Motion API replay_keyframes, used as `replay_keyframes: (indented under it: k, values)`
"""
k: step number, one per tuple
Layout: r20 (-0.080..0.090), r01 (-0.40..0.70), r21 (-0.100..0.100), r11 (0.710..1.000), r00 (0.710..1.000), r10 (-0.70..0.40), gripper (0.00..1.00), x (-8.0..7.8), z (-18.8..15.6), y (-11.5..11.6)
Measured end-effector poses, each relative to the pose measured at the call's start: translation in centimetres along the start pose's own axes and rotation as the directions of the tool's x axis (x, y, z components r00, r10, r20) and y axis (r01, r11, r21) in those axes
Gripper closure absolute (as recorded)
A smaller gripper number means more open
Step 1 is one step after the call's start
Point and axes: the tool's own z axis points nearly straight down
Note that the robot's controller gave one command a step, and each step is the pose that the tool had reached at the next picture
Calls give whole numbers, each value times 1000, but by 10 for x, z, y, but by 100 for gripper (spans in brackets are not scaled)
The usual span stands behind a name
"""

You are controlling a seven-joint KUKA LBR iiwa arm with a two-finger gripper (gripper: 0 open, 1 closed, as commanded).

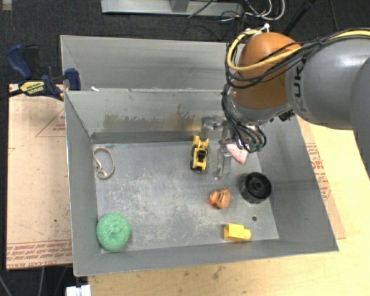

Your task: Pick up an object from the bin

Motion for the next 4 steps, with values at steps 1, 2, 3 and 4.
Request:
replay_keyframes:
  k: [1,2,3,4]
  values:
    - [6,134,1,991,991,-134,0,-8,54,-5]
    - [5,-278,-5,961,961,278,100,-17,52,8]
    - [5,-278,-5,961,961,278,100,-17,52,8]
    - [-2,-274,0,962,962,274,100,-2,5,-6]
